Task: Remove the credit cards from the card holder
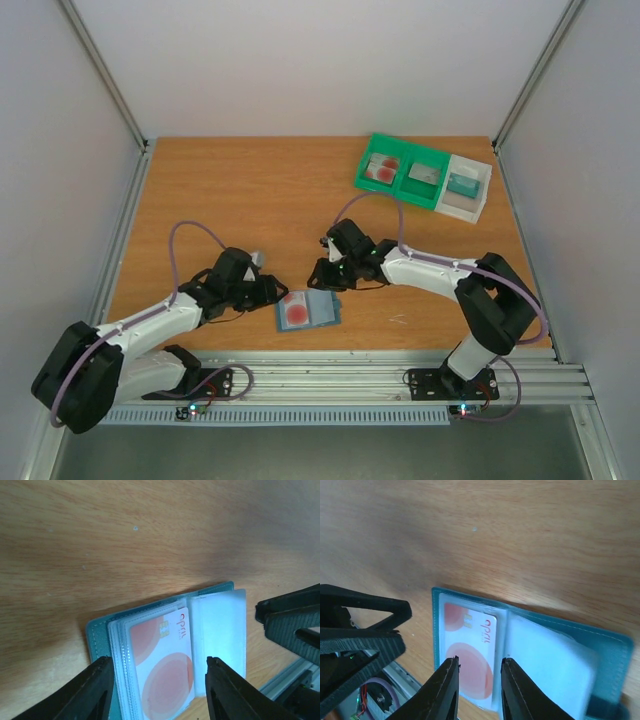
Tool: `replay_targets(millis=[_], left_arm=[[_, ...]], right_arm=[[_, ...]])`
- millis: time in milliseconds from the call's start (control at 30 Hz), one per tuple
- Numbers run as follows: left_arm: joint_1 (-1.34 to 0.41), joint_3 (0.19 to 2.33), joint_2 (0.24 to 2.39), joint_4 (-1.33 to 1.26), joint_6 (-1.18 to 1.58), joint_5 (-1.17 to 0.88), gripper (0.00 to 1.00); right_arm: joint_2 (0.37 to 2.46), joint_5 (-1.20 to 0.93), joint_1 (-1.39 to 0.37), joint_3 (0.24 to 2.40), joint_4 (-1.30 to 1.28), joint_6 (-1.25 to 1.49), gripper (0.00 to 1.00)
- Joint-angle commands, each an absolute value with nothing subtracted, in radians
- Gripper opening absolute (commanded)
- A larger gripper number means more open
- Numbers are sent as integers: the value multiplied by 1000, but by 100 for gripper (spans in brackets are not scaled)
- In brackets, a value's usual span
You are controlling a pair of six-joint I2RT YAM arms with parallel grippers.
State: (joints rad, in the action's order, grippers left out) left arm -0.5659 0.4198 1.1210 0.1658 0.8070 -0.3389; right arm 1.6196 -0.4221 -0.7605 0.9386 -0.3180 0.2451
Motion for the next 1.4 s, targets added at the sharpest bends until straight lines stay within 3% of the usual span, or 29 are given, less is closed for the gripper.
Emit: replay_targets(millis=[0,433,800,1133,1367], left_arm=[[-561,391,1139,71,828,-394,49],[-563,372,1184,15,818,-465,35],[-563,359,1269,-15,772,-481,12],[-563,357,1280,15,740,-475,11],[-562,327,1283,-31,781,-484,11]], right_arm=[[1652,-454,-796,918,-201,288,25],[1701,-463,-831,886,-153,288,22],[1718,-461,-837,833,-134,311,21],[1747,-499,-845,809,-66,340,20],[1768,-516,-847,784,-8,382,14]])
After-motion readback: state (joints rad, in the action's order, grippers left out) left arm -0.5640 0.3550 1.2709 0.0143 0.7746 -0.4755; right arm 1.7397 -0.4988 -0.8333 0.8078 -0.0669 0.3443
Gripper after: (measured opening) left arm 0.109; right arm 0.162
